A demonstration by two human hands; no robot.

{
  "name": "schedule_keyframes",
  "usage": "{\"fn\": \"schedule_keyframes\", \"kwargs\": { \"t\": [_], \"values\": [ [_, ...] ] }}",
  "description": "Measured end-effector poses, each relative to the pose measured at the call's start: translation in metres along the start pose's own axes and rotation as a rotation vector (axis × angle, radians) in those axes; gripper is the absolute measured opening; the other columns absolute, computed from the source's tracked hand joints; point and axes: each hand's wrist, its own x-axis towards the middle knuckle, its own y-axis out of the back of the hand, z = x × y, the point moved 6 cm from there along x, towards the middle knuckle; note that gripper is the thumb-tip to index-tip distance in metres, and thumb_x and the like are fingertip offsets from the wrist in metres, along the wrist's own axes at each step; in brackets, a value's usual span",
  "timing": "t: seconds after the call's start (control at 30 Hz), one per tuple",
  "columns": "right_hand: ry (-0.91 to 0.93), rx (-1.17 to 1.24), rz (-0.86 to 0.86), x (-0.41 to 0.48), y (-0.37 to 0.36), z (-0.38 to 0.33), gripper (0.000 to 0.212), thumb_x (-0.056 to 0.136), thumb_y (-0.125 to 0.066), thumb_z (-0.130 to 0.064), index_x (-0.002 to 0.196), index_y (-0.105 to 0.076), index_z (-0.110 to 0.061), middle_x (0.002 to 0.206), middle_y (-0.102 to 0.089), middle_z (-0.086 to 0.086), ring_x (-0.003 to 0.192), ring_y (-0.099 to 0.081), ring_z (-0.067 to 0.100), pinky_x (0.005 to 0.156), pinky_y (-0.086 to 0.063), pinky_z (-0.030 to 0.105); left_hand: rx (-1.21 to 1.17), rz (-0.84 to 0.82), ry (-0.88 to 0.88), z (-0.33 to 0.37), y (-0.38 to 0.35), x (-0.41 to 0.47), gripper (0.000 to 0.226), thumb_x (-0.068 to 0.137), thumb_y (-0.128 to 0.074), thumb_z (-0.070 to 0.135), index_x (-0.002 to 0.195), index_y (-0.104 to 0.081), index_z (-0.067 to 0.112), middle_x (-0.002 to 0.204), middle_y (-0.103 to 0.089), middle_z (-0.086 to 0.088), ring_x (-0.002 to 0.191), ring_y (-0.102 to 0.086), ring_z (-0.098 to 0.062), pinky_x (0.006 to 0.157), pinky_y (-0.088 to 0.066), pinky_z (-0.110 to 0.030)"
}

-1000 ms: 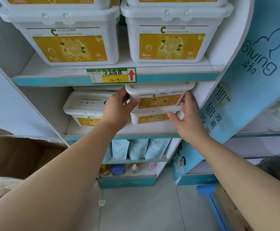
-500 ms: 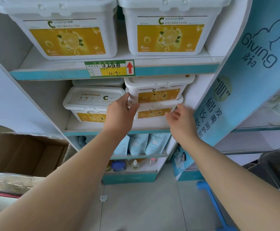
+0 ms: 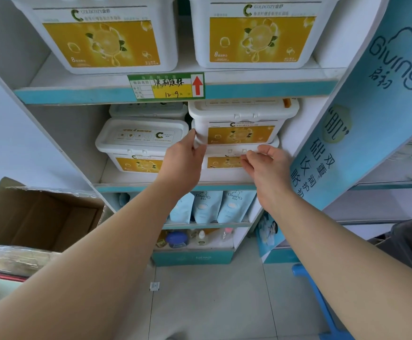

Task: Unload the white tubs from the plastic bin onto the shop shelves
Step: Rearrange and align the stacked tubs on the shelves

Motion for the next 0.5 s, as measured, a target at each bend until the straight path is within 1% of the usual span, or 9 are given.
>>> {"fn": "schedule_keyframes", "kwargs": {
  "t": [0.07,0.1,0.13,0.17,0.23,0.27,0.37,0.43,0.5],
  "values": [
    [0.011,-0.030,-0.032,-0.003,0.000,0.001,0.022,0.089,-0.059,0.003,0.111,-0.053,0.002,0.094,-0.060,0.012,0.095,-0.066,0.025,0.086,-0.056,0.032,0.043,0.072,-0.025,-0.002,0.008,-0.007,0.017,0.098,-0.045,0.018,0.087,-0.056,0.013,0.070,-0.058,-0.003,0.060,-0.047,-0.017,0.051,-0.032,-0.026],
    [0.022,-0.071,-0.056,-0.005,-0.001,0.001,0.016,0.090,-0.059,0.001,0.105,-0.055,0.000,0.093,-0.062,0.012,0.095,-0.067,0.026,0.086,-0.056,0.033,0.074,0.124,-0.029,-0.005,0.016,-0.011,0.017,0.096,-0.048,0.017,0.082,-0.057,0.016,0.068,-0.057,0.002,0.059,-0.046,-0.015,0.052,-0.032,-0.023],
    [0.033,-0.122,-0.082,-0.007,-0.004,0.001,0.010,0.090,-0.060,-0.001,0.099,-0.057,-0.004,0.093,-0.064,0.012,0.095,-0.068,0.027,0.085,-0.057,0.033,0.115,0.166,-0.030,-0.010,0.024,-0.014,0.013,0.094,-0.052,0.016,0.086,-0.062,0.018,0.076,-0.060,0.005,0.067,-0.051,-0.015,0.058,-0.037,-0.022],
    [0.045,-0.164,-0.108,-0.009,-0.008,0.001,0.007,0.090,-0.060,-0.004,0.096,-0.059,-0.008,0.095,-0.065,0.013,0.095,-0.068,0.026,0.085,-0.057,0.032,0.175,0.206,-0.033,-0.015,0.032,-0.016,0.015,0.093,-0.055,0.016,0.102,-0.067,0.017,0.092,-0.064,0.004,0.083,-0.057,-0.018,0.071,-0.043,-0.024],
    [0.052,-0.183,-0.139,-0.012,-0.018,0.002,0.009,0.091,-0.060,-0.007,0.096,-0.060,-0.014,0.099,-0.064,0.011,0.095,-0.068,0.024,0.086,-0.056,0.032,0.334,0.218,-0.026,-0.028,0.046,-0.014,0.034,0.091,-0.059,0.018,0.125,-0.062,0.014,0.125,-0.061,-0.002,0.116,-0.051,-0.025,0.098,-0.039,-0.034],
    [0.042,-0.160,-0.143,-0.012,-0.023,0.004,0.010,0.092,-0.059,-0.008,0.100,-0.060,-0.014,0.101,-0.063,0.011,0.096,-0.068,0.023,0.087,-0.056,0.031,0.382,0.200,-0.005,-0.035,0.050,-0.011,0.038,0.091,-0.059,0.021,0.129,-0.059,0.015,0.133,-0.057,-0.004,0.123,-0.047,-0.027,0.104,-0.035,-0.037],
    [-0.048,-0.014,-0.108,-0.010,-0.030,0.009,0.017,0.093,-0.057,-0.008,0.110,-0.059,-0.006,0.102,-0.062,0.014,0.095,-0.069,0.024,0.085,-0.057,0.034,0.410,0.149,0.080,-0.050,0.058,-0.005,0.039,0.093,-0.058,0.028,0.130,-0.058,0.019,0.134,-0.055,-0.003,0.123,-0.047,-0.026,0.102,-0.038,-0.038],
    [-0.120,0.125,-0.090,-0.009,-0.034,0.011,0.012,0.094,-0.055,-0.007,0.106,-0.057,-0.004,0.093,-0.060,0.014,0.093,-0.069,0.029,0.084,-0.057,0.038,0.401,0.165,0.082,-0.054,0.061,-0.003,0.036,0.091,-0.060,0.031,0.125,-0.063,0.018,0.127,-0.057,-0.003,0.115,-0.052,-0.025,0.095,-0.043,-0.037],
    [-0.138,0.178,-0.077,-0.008,-0.035,0.011,0.010,0.095,-0.054,-0.006,0.104,-0.056,-0.003,0.086,-0.059,0.013,0.089,-0.070,0.031,0.081,-0.058,0.039,0.382,0.190,0.075,-0.056,0.063,-0.002,0.034,0.090,-0.063,0.032,0.120,-0.065,0.017,0.123,-0.058,-0.003,0.111,-0.054,-0.024,0.092,-0.044,-0.037]
  ]
}}
